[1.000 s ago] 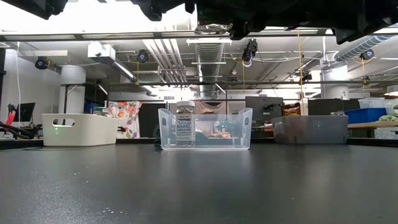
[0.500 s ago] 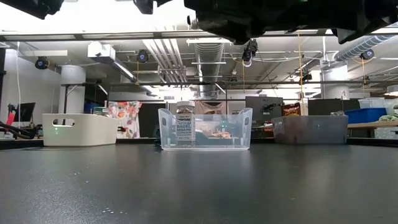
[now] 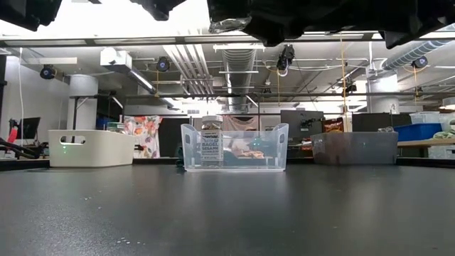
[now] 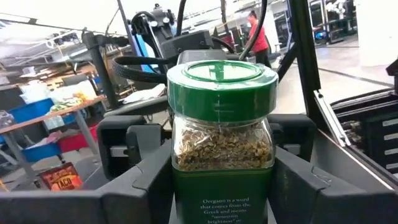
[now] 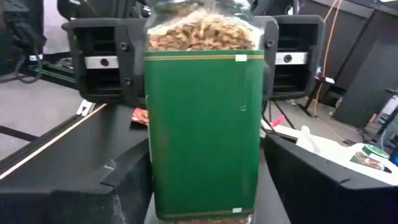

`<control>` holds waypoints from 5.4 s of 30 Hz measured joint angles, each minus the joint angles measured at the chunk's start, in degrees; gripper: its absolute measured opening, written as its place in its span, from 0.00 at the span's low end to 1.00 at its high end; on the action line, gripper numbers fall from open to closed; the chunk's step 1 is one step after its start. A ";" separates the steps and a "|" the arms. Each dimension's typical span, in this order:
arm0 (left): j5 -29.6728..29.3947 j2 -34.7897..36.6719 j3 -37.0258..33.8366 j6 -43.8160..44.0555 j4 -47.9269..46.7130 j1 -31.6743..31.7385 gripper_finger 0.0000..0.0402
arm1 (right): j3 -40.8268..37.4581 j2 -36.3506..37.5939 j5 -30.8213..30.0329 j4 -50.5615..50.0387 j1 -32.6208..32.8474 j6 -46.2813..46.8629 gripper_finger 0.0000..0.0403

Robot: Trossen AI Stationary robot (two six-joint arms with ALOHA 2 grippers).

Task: Sort spices by type
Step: Put the green spice bottle into the white bin

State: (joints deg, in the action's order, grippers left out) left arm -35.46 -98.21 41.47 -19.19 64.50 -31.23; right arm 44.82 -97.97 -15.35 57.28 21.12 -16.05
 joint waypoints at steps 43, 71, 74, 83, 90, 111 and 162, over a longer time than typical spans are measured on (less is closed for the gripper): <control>-16.06 3.67 0.49 0.75 -16.16 -3.34 0.55 | 7.48 0.39 -8.77 -28.27 0.00 4.48 0.47; -18.54 12.77 0.84 3.86 -29.60 -3.25 0.47 | 7.65 0.47 -10.58 -27.73 -0.22 7.51 0.81; -19.76 18.31 0.88 6.54 -38.83 -3.08 0.47 | 7.53 0.46 -12.79 -28.66 -0.22 8.31 0.83; -38.11 37.06 0.90 33.02 -74.20 0.36 0.47 | 7.43 0.37 -13.07 -29.11 -0.39 9.16 0.78; -41.31 42.98 0.88 55.85 -94.13 9.04 0.47 | 7.43 0.37 -12.98 -28.98 -0.64 9.67 0.76; -13.35 55.87 10.52 39.66 -124.10 34.28 0.48 | 7.43 0.35 -12.74 -29.52 -0.78 10.29 0.75; -18.66 49.78 -10.37 61.72 -103.49 52.63 0.48 | 7.43 0.28 -12.73 -28.68 -0.68 10.05 0.73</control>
State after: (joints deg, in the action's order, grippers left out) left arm -54.11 -48.43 31.09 42.53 -38.99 21.40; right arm 52.25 -97.69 -28.08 28.60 20.45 -6.00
